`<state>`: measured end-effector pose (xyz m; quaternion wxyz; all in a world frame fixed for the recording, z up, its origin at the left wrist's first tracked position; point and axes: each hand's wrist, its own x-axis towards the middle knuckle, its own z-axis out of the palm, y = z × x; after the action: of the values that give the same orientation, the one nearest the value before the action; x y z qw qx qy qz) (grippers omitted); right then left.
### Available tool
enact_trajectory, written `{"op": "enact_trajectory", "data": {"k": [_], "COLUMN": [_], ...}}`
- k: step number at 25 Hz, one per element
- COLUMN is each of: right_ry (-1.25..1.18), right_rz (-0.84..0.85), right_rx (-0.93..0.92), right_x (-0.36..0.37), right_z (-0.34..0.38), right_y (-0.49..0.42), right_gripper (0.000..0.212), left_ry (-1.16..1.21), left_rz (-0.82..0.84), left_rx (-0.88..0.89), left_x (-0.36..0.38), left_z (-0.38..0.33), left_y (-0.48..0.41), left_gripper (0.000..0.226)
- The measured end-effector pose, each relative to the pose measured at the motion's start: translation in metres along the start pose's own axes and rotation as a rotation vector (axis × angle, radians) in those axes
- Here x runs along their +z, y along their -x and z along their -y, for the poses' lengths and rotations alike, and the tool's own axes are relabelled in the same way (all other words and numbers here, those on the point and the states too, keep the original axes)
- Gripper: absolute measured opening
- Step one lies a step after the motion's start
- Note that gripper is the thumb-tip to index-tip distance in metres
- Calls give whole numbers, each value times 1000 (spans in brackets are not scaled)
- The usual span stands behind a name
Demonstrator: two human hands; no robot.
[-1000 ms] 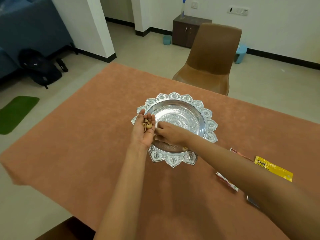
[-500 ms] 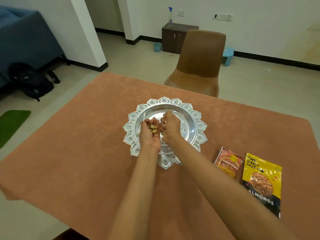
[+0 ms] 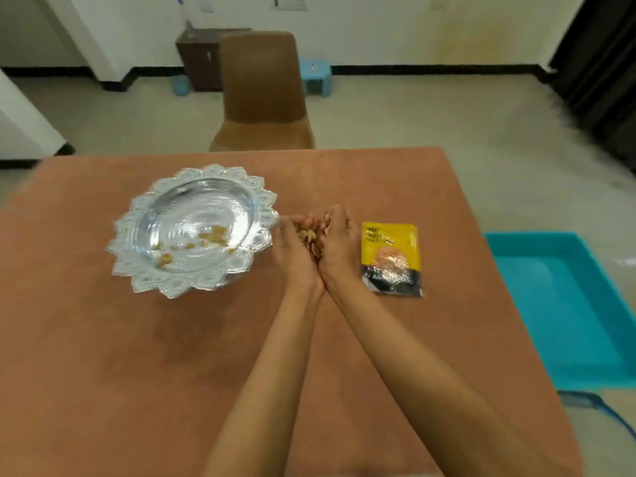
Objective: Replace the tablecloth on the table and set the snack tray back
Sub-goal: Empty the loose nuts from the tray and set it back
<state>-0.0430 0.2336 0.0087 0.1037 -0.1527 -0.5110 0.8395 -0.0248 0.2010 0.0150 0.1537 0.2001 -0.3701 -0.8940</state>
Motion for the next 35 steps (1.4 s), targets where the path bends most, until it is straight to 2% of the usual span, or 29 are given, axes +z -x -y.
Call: {"op": "enact_trajectory", "data": {"k": [3,11,18,21,23,25,28,31,33,35], "right_ry": [-1,-25,38,1,-13,-127,-498,-947,-1042,-1032], "right_rz": [-164,-778,-1252,-1323,-1360,-1395,-1403,-1401,-1468,-1552], "right_rx": [-130,-268,-219,-80,60,137,250,198,123,136], "right_x": [-86,-385,-574,-638,-678,-718,-787,-850,-884,-911], "right_z": [21,62,73,40,10,-22,-73,-126,-155,-182], "right_y": [16,117,259,313,347,372,393,405,408,411], "right_gripper": [34,36,31,25,26,30,21,21,22,28], "left_ry": [-60,-355,-615,-773,-894,-1002,-1146,-1203,-1212,-1230], "left_rz": [158,533,845,913,948,957,920,846,763,716], "left_rx": [-60,-529,-834,-901,-942,-1023,-1192,-1324,-1391,-1421], "left_x": [13,22,-28,-76,-114,-149,-203,-251,-280,-302], "left_z": [59,240,341,384,416,452,524,599,640,669], "left_y": [61,302,502,557,589,614,644,661,665,665], "left_gripper": [35,34,29,26,26,27,30,26,32,39]}}
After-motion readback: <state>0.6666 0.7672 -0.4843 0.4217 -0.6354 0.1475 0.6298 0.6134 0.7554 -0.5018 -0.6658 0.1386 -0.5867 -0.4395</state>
